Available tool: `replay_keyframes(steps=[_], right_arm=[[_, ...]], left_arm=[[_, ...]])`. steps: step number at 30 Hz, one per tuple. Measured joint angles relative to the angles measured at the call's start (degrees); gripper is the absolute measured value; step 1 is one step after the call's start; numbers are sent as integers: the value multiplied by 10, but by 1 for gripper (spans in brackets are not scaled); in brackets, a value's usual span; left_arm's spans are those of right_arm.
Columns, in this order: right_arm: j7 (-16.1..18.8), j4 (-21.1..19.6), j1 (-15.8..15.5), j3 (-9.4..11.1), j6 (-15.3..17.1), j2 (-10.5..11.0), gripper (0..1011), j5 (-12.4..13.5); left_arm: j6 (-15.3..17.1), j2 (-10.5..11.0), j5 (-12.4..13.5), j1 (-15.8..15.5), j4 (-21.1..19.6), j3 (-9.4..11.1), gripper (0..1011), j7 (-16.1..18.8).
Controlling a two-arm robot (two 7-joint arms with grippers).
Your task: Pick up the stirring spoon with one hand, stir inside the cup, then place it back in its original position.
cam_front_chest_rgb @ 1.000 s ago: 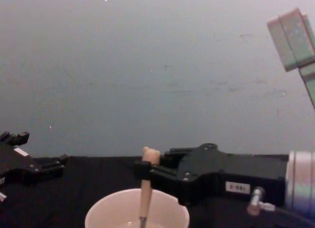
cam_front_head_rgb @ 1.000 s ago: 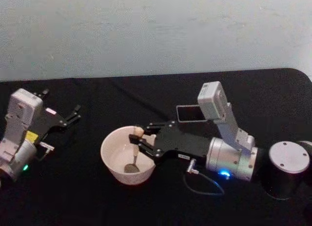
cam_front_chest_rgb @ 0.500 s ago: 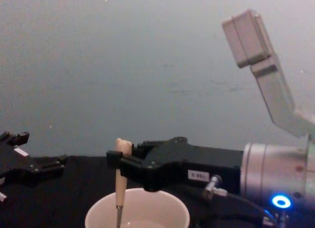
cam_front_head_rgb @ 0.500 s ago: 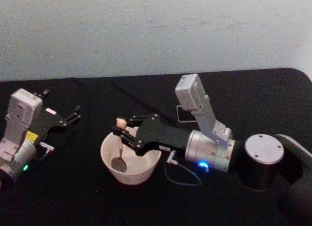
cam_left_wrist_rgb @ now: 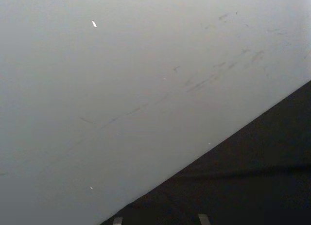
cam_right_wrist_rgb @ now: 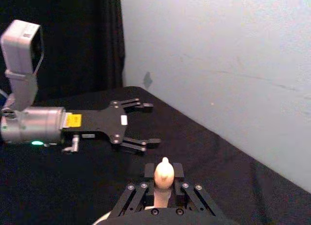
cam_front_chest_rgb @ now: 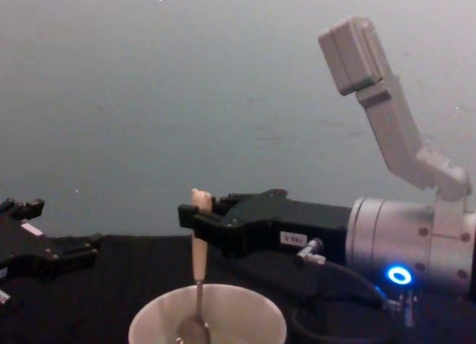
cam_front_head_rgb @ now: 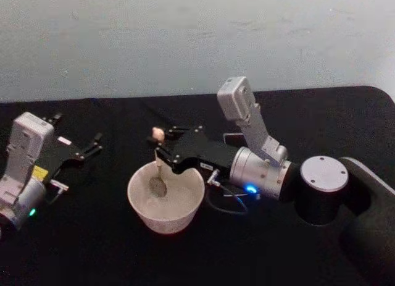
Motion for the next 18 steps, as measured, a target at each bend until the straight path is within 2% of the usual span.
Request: replay_keyframes(steps=[5, 12, 18], right_arm=[[-1, -6, -4, 10, -1, 11, 221, -4], [11, -41, -30, 24, -2, 46, 221, -4], [29, -76, -54, 31, -1, 75, 221, 8]], left_arm=[[0, 0, 0, 0, 0, 0, 1001, 0], [0, 0, 0, 0, 0, 0, 1001, 0], [0, 0, 0, 0, 0, 0, 1001, 0]])
